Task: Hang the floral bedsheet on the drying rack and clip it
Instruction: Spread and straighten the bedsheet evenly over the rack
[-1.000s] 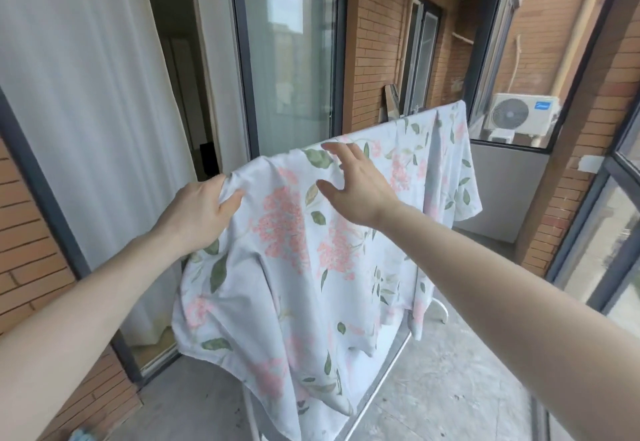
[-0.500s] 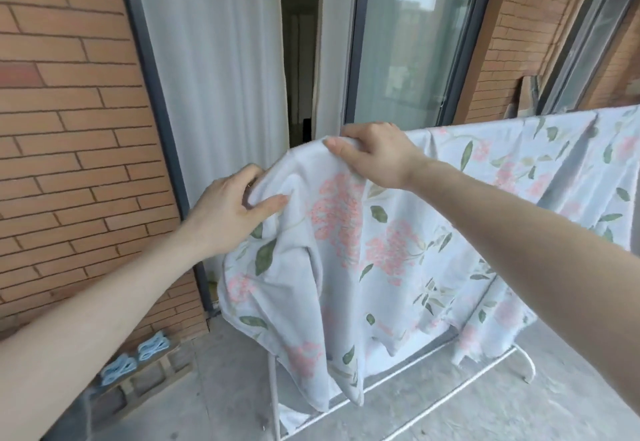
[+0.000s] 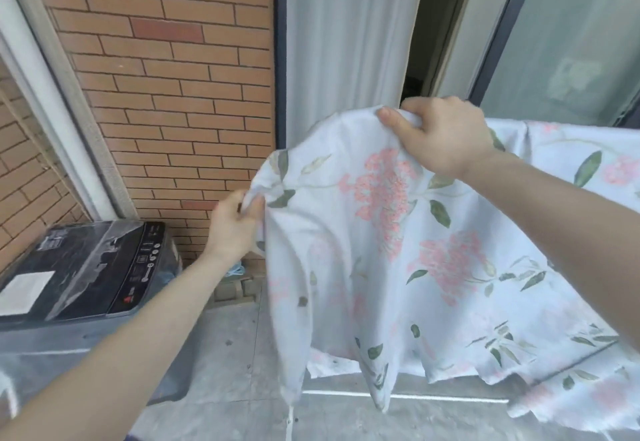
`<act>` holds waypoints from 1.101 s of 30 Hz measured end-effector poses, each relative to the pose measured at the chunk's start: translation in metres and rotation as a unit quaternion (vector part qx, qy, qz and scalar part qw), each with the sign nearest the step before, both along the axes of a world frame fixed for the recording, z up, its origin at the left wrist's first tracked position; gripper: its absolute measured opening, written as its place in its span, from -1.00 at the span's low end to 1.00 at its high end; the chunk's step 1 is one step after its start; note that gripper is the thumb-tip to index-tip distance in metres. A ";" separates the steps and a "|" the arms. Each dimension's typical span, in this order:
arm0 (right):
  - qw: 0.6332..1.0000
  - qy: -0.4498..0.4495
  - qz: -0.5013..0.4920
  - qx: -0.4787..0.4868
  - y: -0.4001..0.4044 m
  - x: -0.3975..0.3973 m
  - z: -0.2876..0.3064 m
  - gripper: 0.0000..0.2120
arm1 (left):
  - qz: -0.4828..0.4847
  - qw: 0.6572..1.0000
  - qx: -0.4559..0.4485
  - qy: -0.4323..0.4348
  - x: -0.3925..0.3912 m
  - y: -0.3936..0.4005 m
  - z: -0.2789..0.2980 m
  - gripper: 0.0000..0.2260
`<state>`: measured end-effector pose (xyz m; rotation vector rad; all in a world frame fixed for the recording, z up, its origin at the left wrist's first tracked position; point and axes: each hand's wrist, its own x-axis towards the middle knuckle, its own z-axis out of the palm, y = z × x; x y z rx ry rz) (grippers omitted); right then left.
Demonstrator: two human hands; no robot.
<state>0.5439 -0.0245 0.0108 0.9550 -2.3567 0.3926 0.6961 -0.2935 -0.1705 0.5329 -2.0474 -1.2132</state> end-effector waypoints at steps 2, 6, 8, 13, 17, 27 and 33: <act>1.000 0.000 0.008 0.007 -0.001 -0.002 -0.001 -0.34 | 0.074 0.995 0.032 0.059 -0.002 -0.025 0.026 -0.74; 1.000 0.001 0.015 0.018 -0.002 -0.004 0.000 -0.32 | 0.131 0.990 -0.044 -0.003 -0.011 -0.047 0.056 -0.78; 1.000 0.009 0.013 0.021 -0.001 -0.005 0.000 -0.29 | 0.132 0.988 -0.073 -0.024 -0.013 -0.039 0.056 -0.78; 0.999 0.020 0.019 0.016 0.002 -0.005 -0.002 -0.40 | 0.077 0.991 -0.066 0.087 0.023 0.037 0.024 -0.83; 0.996 0.032 0.082 -0.021 0.007 -0.003 -0.017 -0.51 | -0.059 0.989 -0.137 -0.004 0.045 0.095 -0.019 -0.91; 0.988 0.057 0.109 -0.097 0.035 0.019 -0.039 -0.52 | -0.180 0.863 0.144 -0.450 0.037 0.105 -0.179 -0.75; 0.972 0.042 0.165 -0.159 0.048 0.023 -0.056 -0.58 | -0.083 0.802 0.413 -0.424 0.028 0.139 -0.236 -0.17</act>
